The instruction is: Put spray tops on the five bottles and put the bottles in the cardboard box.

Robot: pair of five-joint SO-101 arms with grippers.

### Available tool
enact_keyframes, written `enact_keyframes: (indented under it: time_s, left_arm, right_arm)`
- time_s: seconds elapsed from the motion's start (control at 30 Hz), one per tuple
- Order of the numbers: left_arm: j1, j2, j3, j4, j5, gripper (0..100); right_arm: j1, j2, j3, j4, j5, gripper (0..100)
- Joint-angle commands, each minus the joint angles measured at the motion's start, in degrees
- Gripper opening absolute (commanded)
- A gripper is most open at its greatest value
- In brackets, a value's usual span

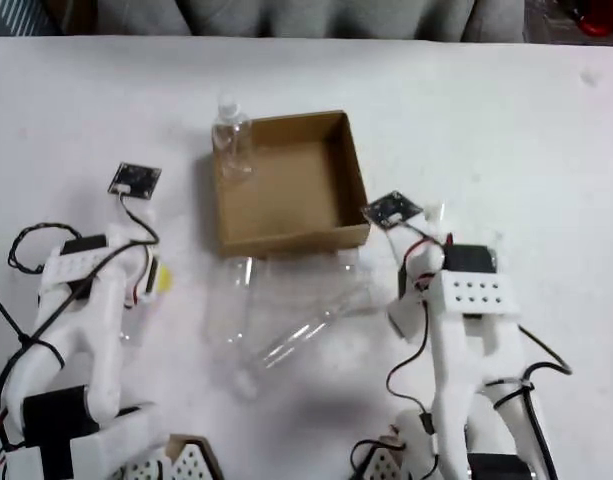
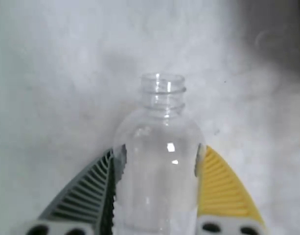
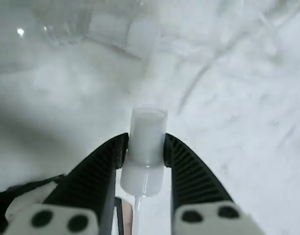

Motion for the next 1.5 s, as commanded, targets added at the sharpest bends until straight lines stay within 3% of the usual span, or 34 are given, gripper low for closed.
enact_keyframes:
  time_s: [0.0, 0.23, 0.43, 0.7, 0.97, 1.17, 1.33, 1.47]
  left_arm:
    - [0.92, -2.51, -0.35, -1.41, -0.79, 2]
    - [0.92, -2.51, -0.35, -1.41, -0.79, 2]
    - [0.92, -2.51, -0.44, -1.41, -0.79, 2]
    - [0.92, -2.51, -0.26, -0.97, -0.79, 2]
    - [0.31, -3.12, -0.44, -0.70, -0.18, 2]
    - [-0.48, -14.64, -0.62, 2.99, 2.99, 2]
    - [3.30, -28.62, -0.18, 3.96, 2.99, 2]
    - [8.04, -36.97, -0.18, 3.60, 3.08, 2]
  right_arm:
    - [1.89, -0.75, -6.15, 6.73, 1.58, 1.6]
    - [1.98, -1.10, -6.77, 4.97, 0.97, 1.6]
    - [0.84, -9.36, -2.55, -3.03, -10.11, 1.6]
    - [-0.75, -24.04, 2.64, -7.87, -15.56, 1.5]
    - [-3.56, -29.14, 6.07, -25.54, -30.77, 1.6]
    - [-9.19, -29.41, 6.07, -33.01, -32.26, 1.6]
    - [-10.51, -29.67, 5.36, -41.27, -33.05, 1.6]
    - [-10.51, -30.37, 5.10, -49.63, -41.14, 1.6]
